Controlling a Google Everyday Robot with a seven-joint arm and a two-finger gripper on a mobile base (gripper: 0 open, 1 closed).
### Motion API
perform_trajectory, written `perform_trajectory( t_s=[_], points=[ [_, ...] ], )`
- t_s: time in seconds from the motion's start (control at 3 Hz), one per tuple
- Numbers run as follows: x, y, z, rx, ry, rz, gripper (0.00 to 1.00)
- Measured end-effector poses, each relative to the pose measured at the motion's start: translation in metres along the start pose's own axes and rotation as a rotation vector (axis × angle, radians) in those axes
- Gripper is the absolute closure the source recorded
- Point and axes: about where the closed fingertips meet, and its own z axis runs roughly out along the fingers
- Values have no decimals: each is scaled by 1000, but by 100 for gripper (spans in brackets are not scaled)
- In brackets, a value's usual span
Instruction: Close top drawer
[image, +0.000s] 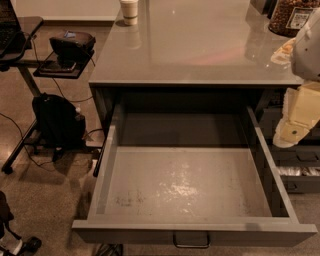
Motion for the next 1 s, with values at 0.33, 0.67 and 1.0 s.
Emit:
perform_trajectory(
  t_s=[0.33,0.67,1.0],
  points=[
    [0,0,0,0,0,0,0],
    [-1,-3,-2,-15,5,1,0],
    [2,12,-11,-15,48,-27,0]
  ],
)
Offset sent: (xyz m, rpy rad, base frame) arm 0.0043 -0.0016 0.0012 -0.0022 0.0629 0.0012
